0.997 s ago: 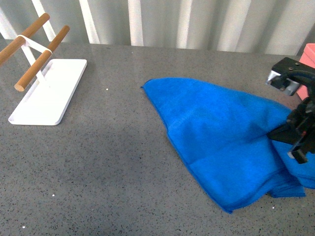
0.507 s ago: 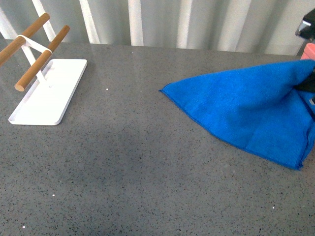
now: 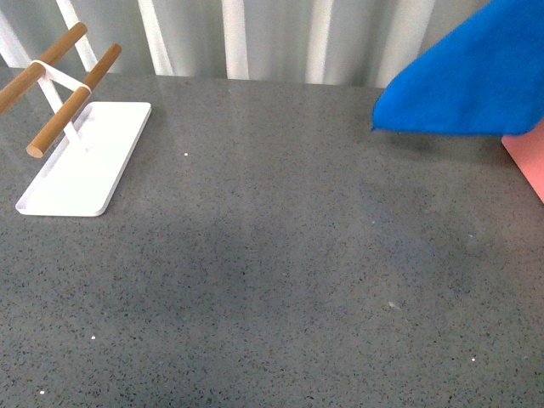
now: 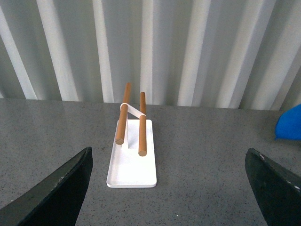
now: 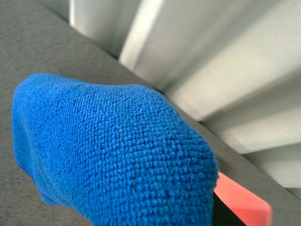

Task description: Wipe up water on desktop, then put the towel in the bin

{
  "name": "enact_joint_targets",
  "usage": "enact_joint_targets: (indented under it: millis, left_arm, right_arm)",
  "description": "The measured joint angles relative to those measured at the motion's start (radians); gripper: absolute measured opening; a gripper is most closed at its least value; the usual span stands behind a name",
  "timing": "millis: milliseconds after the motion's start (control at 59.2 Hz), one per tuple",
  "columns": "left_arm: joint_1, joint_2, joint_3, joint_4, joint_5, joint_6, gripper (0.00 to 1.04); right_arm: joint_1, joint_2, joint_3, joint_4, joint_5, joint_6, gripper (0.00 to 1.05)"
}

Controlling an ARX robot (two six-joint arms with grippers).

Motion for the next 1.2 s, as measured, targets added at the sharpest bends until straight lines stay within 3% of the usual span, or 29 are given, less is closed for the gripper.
enact_joint_targets:
  millis: [118, 304, 507, 879, 1200]
  left_arm:
    - [0.000, 0.000, 0.000, 0.000, 0.000, 0.000, 0.98]
    - [0.000, 0.000, 0.000, 0.000, 0.000, 0.000, 0.98]
    - [0.000, 0.000, 0.000, 0.000, 0.000, 0.000, 0.98]
    - [0.000, 0.000, 0.000, 0.000, 0.000, 0.000, 0.98]
    - [0.000, 0.000, 0.000, 0.000, 0.000, 0.000, 0.98]
  right_arm:
    - [-0.099, -0.041, 0.053, -0.028, -0.035, 0.008, 0.03]
    - [-0.324, -0.071, 0.093, -0.071, -0.111, 0.014, 0.03]
    - [-0.452, -0.071, 0.041, -0.080, -0.140, -0.001, 0.03]
    - [-0.497, 0.027, -0.038, -0.042, -0.086, -0.012, 0.03]
    - [-0.430, 0.222, -0.022, -0.055, 0.024, 0.055, 0.03]
